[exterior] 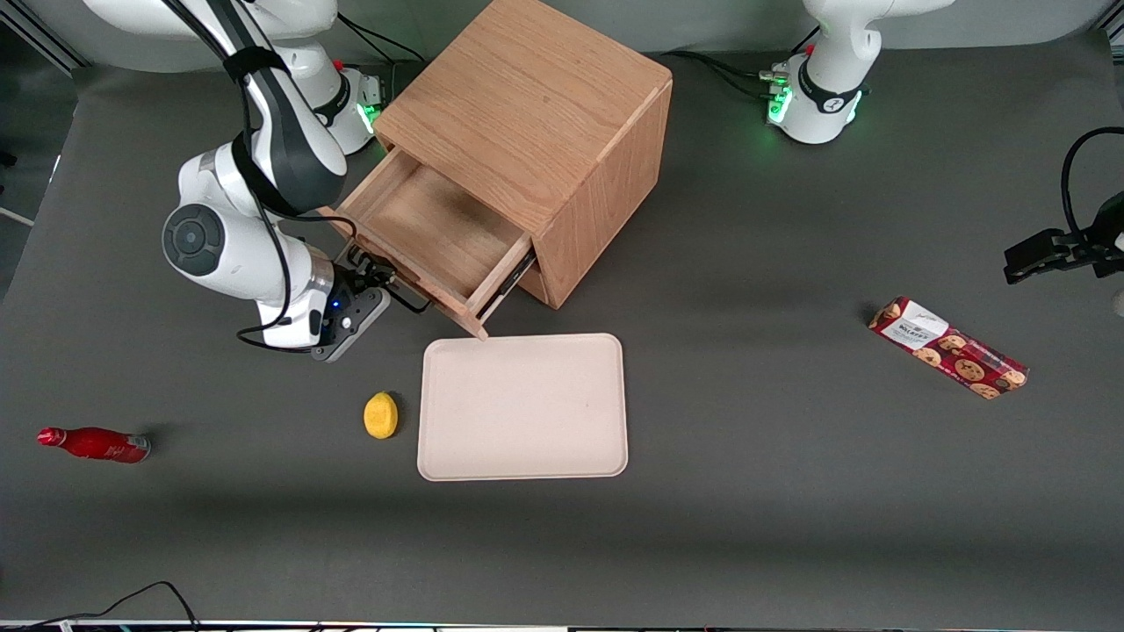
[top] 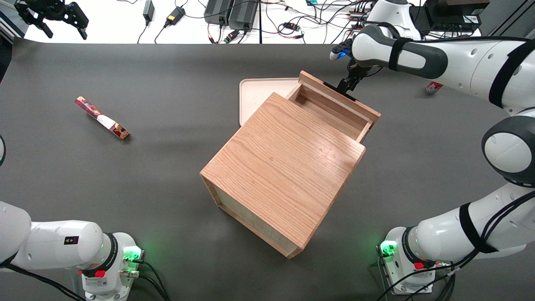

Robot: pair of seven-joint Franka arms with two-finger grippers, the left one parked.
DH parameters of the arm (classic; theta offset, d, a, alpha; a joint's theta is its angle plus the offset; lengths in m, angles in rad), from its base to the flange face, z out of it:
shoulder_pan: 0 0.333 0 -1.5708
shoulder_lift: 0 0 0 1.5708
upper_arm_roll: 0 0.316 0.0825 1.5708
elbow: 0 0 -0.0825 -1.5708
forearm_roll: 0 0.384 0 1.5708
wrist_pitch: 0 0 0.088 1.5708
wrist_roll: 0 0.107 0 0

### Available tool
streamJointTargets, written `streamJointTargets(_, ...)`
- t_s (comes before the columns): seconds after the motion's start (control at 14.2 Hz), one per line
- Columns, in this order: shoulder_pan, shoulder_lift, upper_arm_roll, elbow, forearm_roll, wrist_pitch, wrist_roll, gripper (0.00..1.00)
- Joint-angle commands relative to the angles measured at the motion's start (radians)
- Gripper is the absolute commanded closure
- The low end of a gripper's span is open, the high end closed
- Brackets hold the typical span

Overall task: Open upper drawer
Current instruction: 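Pull the handle outward with the right gripper, sliding the drawer open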

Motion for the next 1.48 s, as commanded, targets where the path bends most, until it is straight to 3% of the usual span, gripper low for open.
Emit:
streamJointTargets(0.0,-0.006,0.029,-0.030,0.032,-0.027,0.003,-0.047,0.00)
streamJointTargets(1.41,-0.022,0.073,-0.097,0.121,-0.049,0.003,-0.095,0.01)
